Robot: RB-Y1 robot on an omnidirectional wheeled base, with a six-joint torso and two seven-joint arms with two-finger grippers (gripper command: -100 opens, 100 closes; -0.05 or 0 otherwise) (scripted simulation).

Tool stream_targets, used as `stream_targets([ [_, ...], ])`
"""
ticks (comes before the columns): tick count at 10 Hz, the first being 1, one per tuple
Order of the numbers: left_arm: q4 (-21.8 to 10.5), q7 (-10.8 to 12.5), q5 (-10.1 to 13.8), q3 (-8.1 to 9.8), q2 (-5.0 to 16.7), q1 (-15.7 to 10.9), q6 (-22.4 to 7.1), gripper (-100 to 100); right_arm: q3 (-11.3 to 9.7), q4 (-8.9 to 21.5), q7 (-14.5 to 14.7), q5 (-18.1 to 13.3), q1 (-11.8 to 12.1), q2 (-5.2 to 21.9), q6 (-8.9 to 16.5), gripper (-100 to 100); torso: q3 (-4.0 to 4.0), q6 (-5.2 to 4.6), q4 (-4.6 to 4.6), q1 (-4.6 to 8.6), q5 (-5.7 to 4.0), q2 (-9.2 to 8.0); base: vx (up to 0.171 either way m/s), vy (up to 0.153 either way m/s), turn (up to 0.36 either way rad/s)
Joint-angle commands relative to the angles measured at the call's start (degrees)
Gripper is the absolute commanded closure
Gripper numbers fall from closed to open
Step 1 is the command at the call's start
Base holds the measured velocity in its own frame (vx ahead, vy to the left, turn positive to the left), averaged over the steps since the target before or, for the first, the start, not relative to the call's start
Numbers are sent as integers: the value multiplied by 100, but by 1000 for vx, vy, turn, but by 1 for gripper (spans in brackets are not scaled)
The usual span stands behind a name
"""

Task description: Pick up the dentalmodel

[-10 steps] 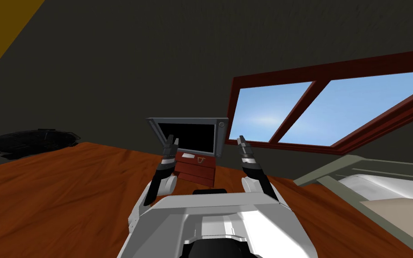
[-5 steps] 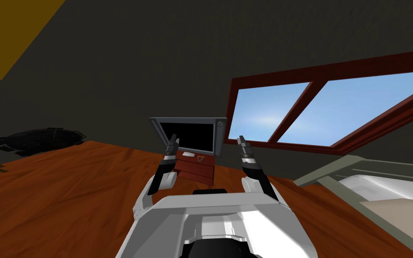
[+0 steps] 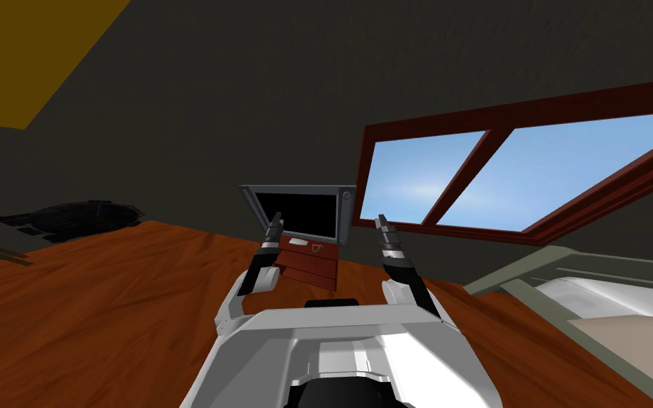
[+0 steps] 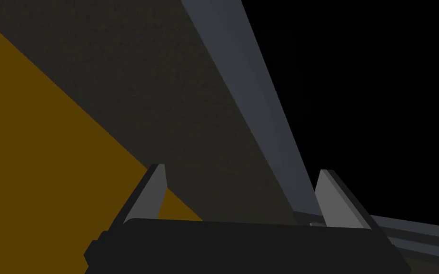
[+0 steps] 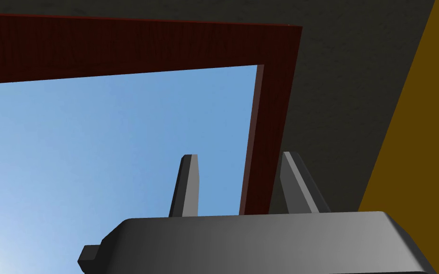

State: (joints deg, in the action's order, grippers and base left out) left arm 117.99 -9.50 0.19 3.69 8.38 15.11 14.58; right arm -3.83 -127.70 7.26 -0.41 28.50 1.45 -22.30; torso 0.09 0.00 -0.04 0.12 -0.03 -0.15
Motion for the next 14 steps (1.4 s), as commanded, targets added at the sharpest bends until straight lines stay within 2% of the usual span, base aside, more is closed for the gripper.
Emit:
stream_targets([
  [1,-161,-111,-36,118,40,-211,-286,-100,0,0,0,0,0,0,0,0,0,0,0,0,0,0,-43,-40,48],
  [2,-161,-111,-36,118,40,-211,-450,-100,0,0,0,0,0,0,0,0,-1,0,0,2,0,0,-37,-31,24],
  [3,-305,-210,-73,214,67,-385,-601,-100,0,0,0,0,0,0,0,0,-2,0,1,1,0,3,-47,-32,44],
  [4,-305,-210,-73,214,67,-385,-768,-100,0,0,0,0,0,0,0,0,-1,0,0,1,0,0,-42,-35,23],
  [5,-456,-308,-110,308,93,-560,-944,-100,0,0,0,0,0,0,0,0,-1,-1,1,1,0,2,-49,-42,40],
  [7,-456,-308,-110,308,93,-560,-1118,-100,0,0,0,0,0,0,0,0,-1,0,1,1,0,2,-27,-23,11],
  [8,-612,-403,-148,401,118,-737,-1321,-100,0,0,0,0,0,0,0,0,-5,0,2,-4,1,8,-29,-25,41],
  [9,-612,-403,-148,401,118,-737,-1457,-100,0,0,0,0,0,0,0,0,-4,1,2,-3,1,6,-33,-29,31],
  [10,-775,-493,-187,490,140,-913,-1603,-100,0,0,0,0,0,0,0,0,-4,0,2,-1,0,6,-40,-38,41],
  [12,-775,-493,-187,490,140,-913,-1811,-100,0,0,0,0,0,0,0,0,-4,0,2,3,-1,6,-19,-28,11],
  [13,-942,-579,-226,575,159,-1089,-1996,-100,0,0,0,0,0,0,0,0,-6,0,2,-2,0,11,-28,-33,48],
  [14,-942,-579,-226,575,159,-1089,-2119,-100,0,0,0,0,0,0,0,0,-5,0,2,0,0,9,-25,-33,23],
])
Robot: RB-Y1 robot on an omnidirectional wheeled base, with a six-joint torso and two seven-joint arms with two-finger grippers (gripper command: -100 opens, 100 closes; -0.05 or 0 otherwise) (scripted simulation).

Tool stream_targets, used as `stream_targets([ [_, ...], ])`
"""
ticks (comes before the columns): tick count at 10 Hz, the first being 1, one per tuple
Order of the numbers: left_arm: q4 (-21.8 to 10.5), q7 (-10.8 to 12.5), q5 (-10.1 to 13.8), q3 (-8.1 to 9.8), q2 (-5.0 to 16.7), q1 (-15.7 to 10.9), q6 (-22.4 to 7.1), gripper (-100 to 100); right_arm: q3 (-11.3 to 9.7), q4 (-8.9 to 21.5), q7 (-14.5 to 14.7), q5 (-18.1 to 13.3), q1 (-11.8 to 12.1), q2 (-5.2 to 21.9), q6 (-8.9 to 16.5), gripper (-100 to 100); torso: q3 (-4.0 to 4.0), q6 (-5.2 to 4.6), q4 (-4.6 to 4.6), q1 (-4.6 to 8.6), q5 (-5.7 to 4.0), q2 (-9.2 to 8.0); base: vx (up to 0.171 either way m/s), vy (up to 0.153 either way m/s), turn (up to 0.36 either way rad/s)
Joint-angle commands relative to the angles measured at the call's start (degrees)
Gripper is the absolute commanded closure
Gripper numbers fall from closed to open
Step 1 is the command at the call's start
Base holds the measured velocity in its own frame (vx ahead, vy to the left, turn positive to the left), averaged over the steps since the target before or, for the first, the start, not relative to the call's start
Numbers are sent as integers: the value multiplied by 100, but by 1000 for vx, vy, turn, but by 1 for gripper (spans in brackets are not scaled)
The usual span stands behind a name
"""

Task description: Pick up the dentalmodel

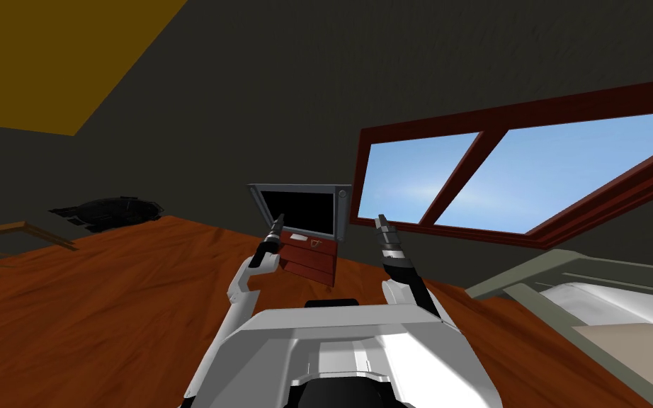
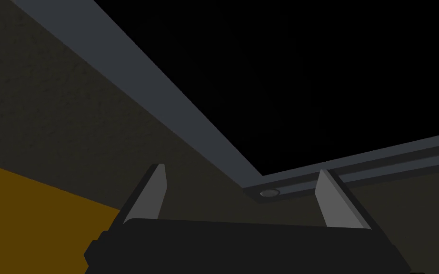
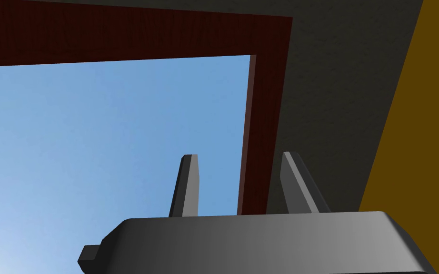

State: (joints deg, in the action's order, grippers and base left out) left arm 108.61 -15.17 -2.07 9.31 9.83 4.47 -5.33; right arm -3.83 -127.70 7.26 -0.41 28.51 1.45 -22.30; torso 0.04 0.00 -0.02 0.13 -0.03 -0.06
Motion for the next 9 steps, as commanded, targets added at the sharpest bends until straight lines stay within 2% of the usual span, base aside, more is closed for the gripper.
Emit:
stream_targets([
  [1,-3,-12,0,13,14,-25,-171,-100,0,0,0,0,0,0,0,0,0,0,0,0,0,0,-7,-15,-5],
  [2,-172,-91,-38,93,30,-199,-409,-100,0,0,0,0,0,0,0,0,-2,0,1,-5,1,4,-12,-26,41],
  [3,-172,-91,-38,93,30,-199,-524,-100,0,0,0,0,0,0,0,0,-3,1,1,-4,1,5,-15,-33,28],
  [4,-342,-165,-77,166,44,-370,-685,-100,0,0,0,0,0,0,0,0,-2,0,1,-1,0,4,-19,-49,36],
  [6,-342,-165,-77,166,44,-370,-879,-100,0,0,0,0,0,0,0,0,-2,0,1,4,-1,3,-13,-29,11],
  [7,-511,-231,-115,234,56,-537,-1106,-100,0,0,0,0,0,0,0,0,-2,0,1,-4,1,4,-5,-29,37],
  [8,-511,-231,-115,234,56,-537,-1233,-100,0,0,0,0,0,0,0,0,-4,1,2,-2,1,7,-6,-34,25],
  [9,-681,-290,-153,294,64,-697,-1427,-100,0,0,0,0,0,0,0,0,-4,0,2,0,0,7,-6,-42,46],
])
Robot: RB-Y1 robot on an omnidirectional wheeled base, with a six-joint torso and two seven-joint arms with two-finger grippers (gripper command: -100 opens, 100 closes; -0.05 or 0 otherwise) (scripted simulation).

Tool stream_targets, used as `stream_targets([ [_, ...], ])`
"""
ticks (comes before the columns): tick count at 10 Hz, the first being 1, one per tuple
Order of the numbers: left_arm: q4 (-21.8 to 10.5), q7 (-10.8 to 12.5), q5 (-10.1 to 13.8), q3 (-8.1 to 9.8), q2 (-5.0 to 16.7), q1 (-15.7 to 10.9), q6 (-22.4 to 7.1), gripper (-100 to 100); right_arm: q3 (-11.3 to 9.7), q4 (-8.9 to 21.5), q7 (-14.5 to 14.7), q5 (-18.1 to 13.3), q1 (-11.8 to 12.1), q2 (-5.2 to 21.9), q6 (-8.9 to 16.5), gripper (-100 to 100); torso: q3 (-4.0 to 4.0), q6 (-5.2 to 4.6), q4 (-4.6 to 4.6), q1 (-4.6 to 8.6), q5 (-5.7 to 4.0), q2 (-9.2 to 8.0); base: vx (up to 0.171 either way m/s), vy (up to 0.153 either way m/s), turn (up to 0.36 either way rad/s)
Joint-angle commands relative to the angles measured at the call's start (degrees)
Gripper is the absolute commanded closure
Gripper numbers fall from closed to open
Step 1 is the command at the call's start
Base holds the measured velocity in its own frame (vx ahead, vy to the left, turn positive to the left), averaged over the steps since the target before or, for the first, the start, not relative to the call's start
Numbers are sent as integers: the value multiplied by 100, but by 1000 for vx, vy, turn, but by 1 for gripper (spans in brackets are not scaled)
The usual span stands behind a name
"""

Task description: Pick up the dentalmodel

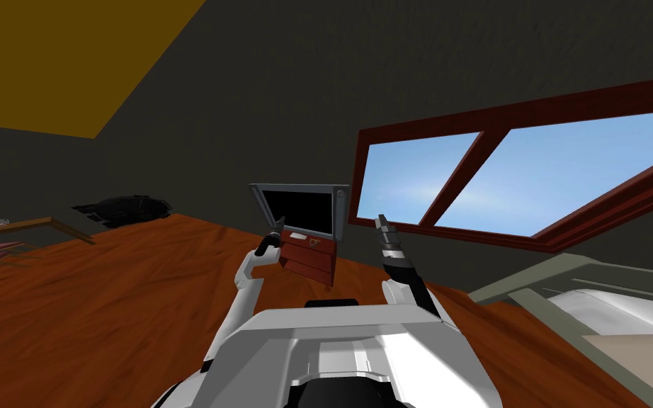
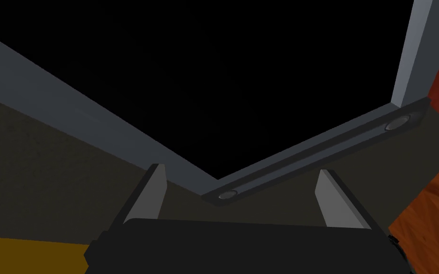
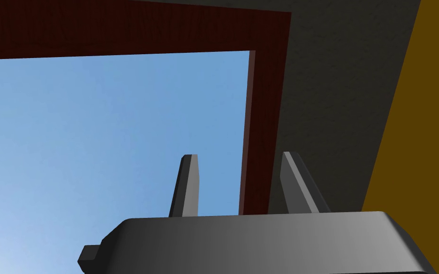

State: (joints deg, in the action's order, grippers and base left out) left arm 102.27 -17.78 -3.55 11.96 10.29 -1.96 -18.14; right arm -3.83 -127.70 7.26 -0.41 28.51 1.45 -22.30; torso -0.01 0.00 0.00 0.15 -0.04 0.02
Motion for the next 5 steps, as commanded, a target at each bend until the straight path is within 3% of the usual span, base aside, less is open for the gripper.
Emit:
stream_targets([
  [1,-47,-29,-5,29,19,-55,-286,-100,0,0,0,0,0,0,0,0,0,0,0,0,0,0,-1,-43,17],
  [5,-385,-121,-78,127,23,-357,-889,-100,0,0,0,0,0,0,0,0,0,0,0,-6,1,1,6,-37,20],
])
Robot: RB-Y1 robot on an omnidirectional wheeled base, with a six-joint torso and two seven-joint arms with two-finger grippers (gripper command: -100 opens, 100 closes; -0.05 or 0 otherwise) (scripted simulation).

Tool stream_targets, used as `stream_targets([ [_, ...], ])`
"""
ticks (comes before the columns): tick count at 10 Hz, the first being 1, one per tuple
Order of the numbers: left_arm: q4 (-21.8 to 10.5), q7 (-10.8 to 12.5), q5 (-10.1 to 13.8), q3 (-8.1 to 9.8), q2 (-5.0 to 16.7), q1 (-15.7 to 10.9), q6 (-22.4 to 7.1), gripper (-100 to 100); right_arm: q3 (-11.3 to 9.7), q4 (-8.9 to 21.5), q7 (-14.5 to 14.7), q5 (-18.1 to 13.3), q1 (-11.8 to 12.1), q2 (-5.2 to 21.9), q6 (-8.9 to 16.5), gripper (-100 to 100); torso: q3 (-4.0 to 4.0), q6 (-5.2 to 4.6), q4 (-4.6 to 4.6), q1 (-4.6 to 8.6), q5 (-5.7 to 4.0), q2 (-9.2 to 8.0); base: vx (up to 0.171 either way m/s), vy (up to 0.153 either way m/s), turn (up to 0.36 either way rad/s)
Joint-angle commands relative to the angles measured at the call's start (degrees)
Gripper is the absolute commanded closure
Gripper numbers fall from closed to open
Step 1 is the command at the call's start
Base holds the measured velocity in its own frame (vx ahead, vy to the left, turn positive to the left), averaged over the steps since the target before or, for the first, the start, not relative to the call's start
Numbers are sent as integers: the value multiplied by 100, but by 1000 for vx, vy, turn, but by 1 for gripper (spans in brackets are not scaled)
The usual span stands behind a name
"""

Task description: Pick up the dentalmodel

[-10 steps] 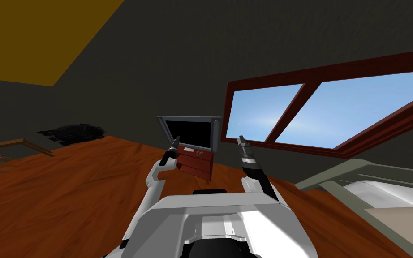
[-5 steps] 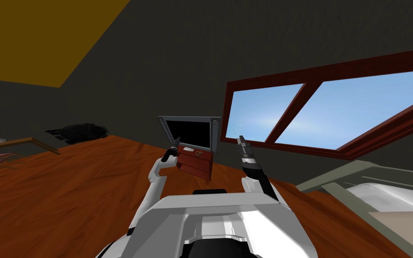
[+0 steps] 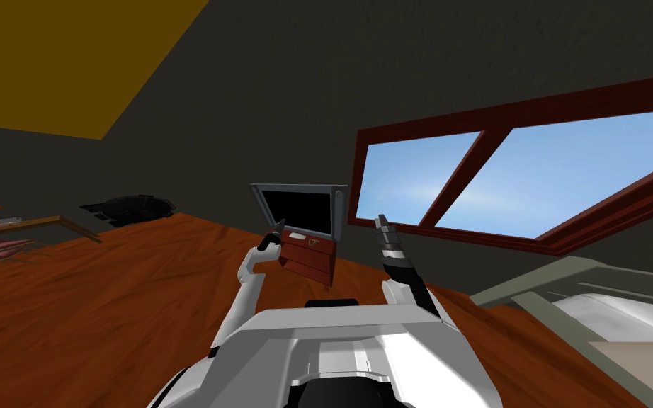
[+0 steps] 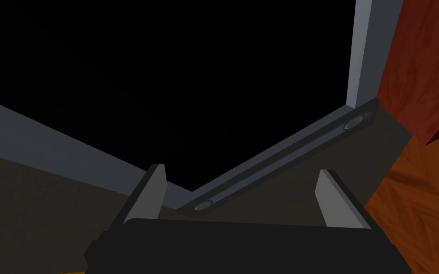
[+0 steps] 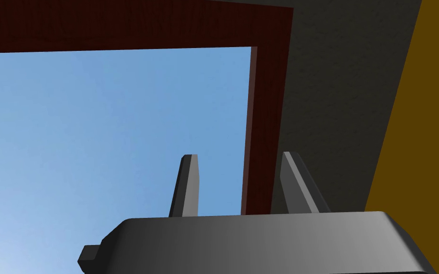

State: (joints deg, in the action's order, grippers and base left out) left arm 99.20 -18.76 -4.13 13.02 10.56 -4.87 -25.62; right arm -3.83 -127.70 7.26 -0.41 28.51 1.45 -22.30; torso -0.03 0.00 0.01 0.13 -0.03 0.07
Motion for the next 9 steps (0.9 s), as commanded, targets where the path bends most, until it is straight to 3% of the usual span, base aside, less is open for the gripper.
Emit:
stream_targets([
  [1,-77,-23,-20,21,-5,-66,-253,-100,0,0,0,0,0,0,0,0,0,0,0,0,0,0,11,-35,25],
  [4,-407,-83,-90,90,-17,-340,-744,-100,0,0,0,0,0,0,0,0,-2,0,1,2,-1,3,22,-45,27],
  [9,-733,-114,-155,132,-42,-582,-1577,-100,0,0,0,0,0,0,0,0,-7,0,3,5,-1,12,34,-47,22],
])
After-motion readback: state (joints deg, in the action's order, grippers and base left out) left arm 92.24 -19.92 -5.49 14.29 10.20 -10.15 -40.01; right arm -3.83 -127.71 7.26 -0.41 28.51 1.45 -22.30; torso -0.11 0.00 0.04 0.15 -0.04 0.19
